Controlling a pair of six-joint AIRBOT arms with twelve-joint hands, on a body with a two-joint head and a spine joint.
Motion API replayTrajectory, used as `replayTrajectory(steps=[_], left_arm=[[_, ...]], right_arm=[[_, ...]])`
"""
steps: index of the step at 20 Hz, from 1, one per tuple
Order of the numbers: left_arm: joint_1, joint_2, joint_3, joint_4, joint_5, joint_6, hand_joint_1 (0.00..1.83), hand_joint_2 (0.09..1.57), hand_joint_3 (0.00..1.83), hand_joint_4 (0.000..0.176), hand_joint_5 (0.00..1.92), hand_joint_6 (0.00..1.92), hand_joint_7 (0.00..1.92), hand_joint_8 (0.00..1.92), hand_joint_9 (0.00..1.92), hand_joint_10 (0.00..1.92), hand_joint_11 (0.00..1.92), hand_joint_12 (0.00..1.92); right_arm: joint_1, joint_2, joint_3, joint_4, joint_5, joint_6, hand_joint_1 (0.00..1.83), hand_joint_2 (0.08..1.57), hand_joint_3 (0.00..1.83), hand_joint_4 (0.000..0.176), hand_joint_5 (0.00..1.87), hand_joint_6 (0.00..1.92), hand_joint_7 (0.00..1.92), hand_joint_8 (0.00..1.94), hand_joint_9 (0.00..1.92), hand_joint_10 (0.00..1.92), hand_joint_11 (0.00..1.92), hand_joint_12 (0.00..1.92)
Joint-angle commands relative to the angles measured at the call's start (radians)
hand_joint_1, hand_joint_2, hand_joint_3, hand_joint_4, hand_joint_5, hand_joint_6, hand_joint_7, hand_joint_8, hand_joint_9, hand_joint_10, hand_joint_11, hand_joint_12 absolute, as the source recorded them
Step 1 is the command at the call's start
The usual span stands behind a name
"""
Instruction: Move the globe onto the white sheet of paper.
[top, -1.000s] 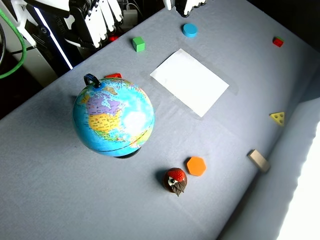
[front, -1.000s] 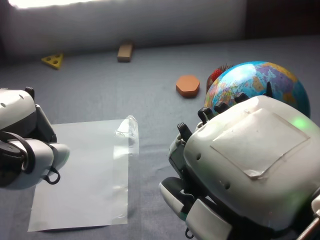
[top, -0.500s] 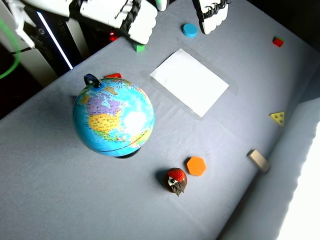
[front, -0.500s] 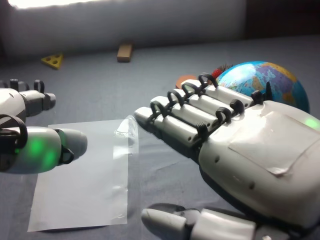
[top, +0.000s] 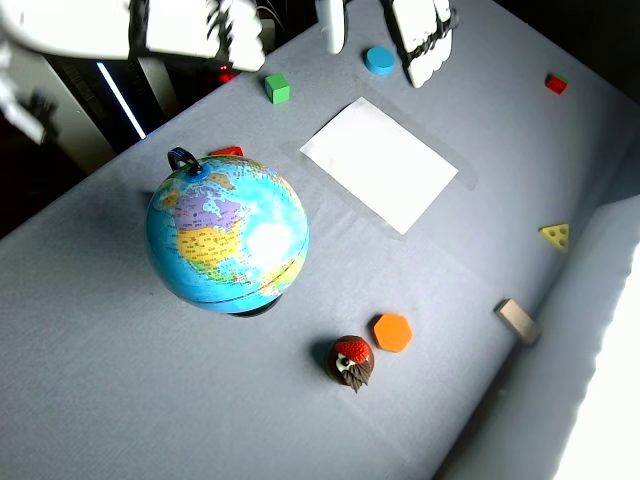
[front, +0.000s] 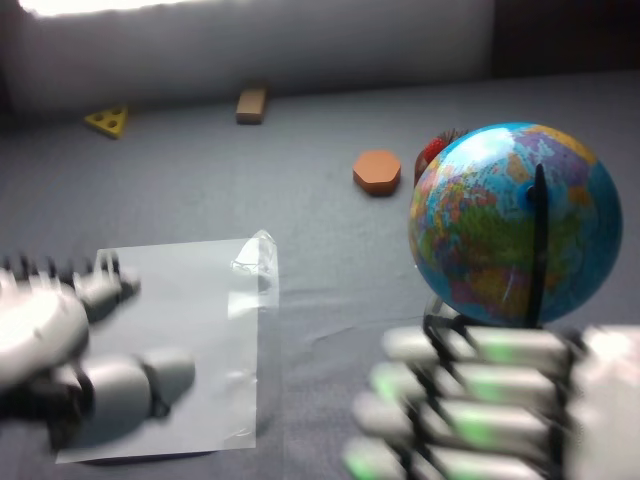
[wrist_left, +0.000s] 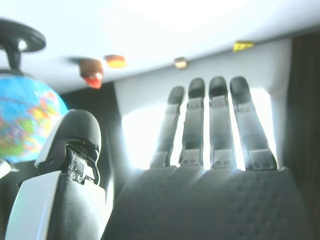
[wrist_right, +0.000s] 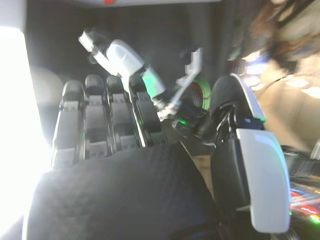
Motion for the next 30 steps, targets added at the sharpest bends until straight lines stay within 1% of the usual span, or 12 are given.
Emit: replayTrajectory(steps=[1,2,3,4,5,9,11,15,17,20,23,30], left_arm=[[0.014,-0.017,0.002,0.112,-0.085,-0.061,0.0,1.22,0.01,0.0,0.1,0.01,0.17,0.0,0.14,0.0,0.0,0.35],[0.069,-0.053,0.004,0.164,-0.137,-0.121,0.0,1.22,0.01,0.0,0.1,0.01,0.17,0.0,0.14,0.0,0.0,0.35],[0.118,-0.094,0.005,0.205,-0.204,-0.171,0.0,1.22,0.01,0.0,0.11,0.01,0.17,0.0,0.14,0.0,0.0,0.35],[0.158,-0.136,0.011,0.246,-0.25,-0.226,0.0,1.22,0.01,0.0,0.11,0.01,0.17,0.0,0.14,0.0,0.0,0.35],[0.195,-0.186,0.015,0.284,-0.31,-0.237,0.0,1.22,0.01,0.0,0.11,0.01,0.17,0.0,0.14,0.0,0.0,0.35],[0.27,-0.297,0.037,0.377,-0.435,-0.258,0.0,1.22,0.01,0.0,0.1,0.0,0.17,0.0,0.14,0.0,0.0,0.35],[0.308,-0.328,0.051,0.403,-0.475,-0.263,0.0,1.22,0.01,0.0,0.1,0.0,0.17,0.0,0.14,0.0,0.0,0.35],[0.361,-0.363,0.108,0.474,-0.484,-0.29,0.0,1.22,0.01,0.0,0.11,0.0,0.17,0.0,0.14,0.0,0.0,0.35],[0.372,-0.369,0.133,0.479,-0.488,-0.323,0.0,1.22,0.01,0.0,0.1,0.0,0.17,0.0,0.14,0.0,0.0,0.35],[0.392,-0.371,0.143,0.5,-0.492,-0.345,0.0,1.22,0.01,0.0,0.1,0.0,0.17,0.0,0.14,0.0,0.0,0.35],[0.412,-0.378,0.142,0.512,-0.492,-0.347,0.0,1.22,0.01,0.0,0.1,0.0,0.17,0.0,0.14,0.0,0.0,0.35],[0.431,-0.385,0.159,0.497,-0.491,-0.386,0.0,1.23,0.01,0.0,0.11,0.0,0.17,0.0,0.14,0.0,0.0,0.36]], right_arm=[[-0.008,0.009,0.007,-0.062,0.281,0.069,0.06,1.2,0.01,0.0,0.06,0.05,0.04,0.0,0.05,0.07,0.0,0.05],[-0.046,0.029,0.029,-0.14,0.361,0.113,0.06,1.2,0.01,0.0,0.06,0.05,0.04,0.0,0.05,0.07,0.0,0.05],[-0.087,0.045,0.044,-0.169,0.415,0.11,0.06,1.2,0.01,0.0,0.06,0.04,0.04,0.0,0.05,0.07,0.0,0.05],[-0.129,0.051,0.058,-0.172,0.46,0.069,0.06,1.21,0.01,0.0,0.06,0.04,0.04,0.0,0.05,0.07,0.0,0.05],[-0.187,0.046,0.085,-0.171,0.511,0.006,0.06,1.21,0.01,0.0,0.06,0.04,0.04,0.0,0.05,0.07,0.0,0.05],[-0.377,-0.004,0.204,-0.172,0.711,-0.156,0.06,1.21,0.01,0.0,0.06,0.04,0.04,0.0,0.05,0.07,0.0,0.04],[-0.445,-0.031,0.263,-0.173,0.759,-0.197,0.06,1.2,0.01,0.0,0.06,0.04,0.04,0.0,0.05,0.06,0.0,0.04],[-0.52,-0.094,0.389,-0.134,0.761,-0.196,0.06,1.2,0.01,0.0,0.06,0.04,0.04,0.0,0.05,0.06,0.0,0.04],[-0.519,-0.117,0.436,-0.092,0.728,-0.186,0.05,1.2,0.01,0.0,0.06,0.04,0.04,0.0,0.05,0.06,0.0,0.04],[-0.434,-0.168,0.507,-0.09,0.611,-0.125,0.05,1.21,0.01,0.0,0.06,0.03,0.03,0.0,0.05,0.05,0.0,0.01],[-0.368,-0.21,0.558,-0.09,0.485,-0.104,0.04,1.21,0.01,0.0,0.05,0.03,0.03,0.0,0.04,0.05,0.0,0.0],[-0.309,-0.318,0.735,-0.11,0.396,-0.105,0.03,1.21,0.01,0.0,0.05,0.02,0.02,0.0,0.04,0.05,0.0,0.0]])
